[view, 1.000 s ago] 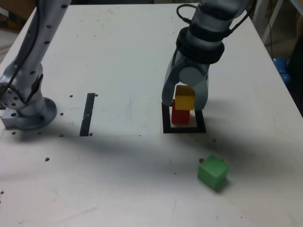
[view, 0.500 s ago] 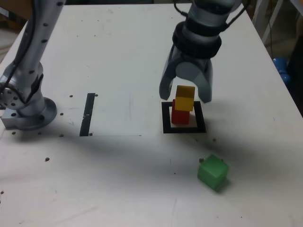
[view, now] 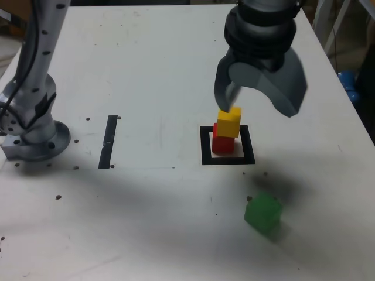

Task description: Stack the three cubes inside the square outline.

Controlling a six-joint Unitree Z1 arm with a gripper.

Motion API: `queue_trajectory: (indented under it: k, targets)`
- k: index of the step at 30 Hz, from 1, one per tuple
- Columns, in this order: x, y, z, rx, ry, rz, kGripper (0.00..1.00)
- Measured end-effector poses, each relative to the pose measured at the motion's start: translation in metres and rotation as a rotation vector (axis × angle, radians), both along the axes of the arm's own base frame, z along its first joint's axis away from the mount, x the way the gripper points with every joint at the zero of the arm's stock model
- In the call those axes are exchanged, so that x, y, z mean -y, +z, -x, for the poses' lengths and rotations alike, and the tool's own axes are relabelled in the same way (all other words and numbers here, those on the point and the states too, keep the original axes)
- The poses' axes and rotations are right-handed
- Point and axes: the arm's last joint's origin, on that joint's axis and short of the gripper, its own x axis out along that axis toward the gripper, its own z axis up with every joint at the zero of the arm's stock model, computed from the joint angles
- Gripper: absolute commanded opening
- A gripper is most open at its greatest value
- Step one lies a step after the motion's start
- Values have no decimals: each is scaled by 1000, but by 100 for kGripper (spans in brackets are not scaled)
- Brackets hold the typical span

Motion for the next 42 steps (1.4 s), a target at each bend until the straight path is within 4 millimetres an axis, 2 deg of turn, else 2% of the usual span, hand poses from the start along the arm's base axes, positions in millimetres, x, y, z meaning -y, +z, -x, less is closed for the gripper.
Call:
queue_trajectory:
  k: [8, 16, 29, 33, 42]
  targets:
    - [36, 1, 2, -7, -215, -4, 99]
    - [69, -20, -3, -57, -305, 10, 99]
    - [89, -53, -15, -126, -314, 39, 97]
    - [101, -70, -20, -156, -322, 55, 95]
    - [107, -90, -27, -197, -307, 76, 90]
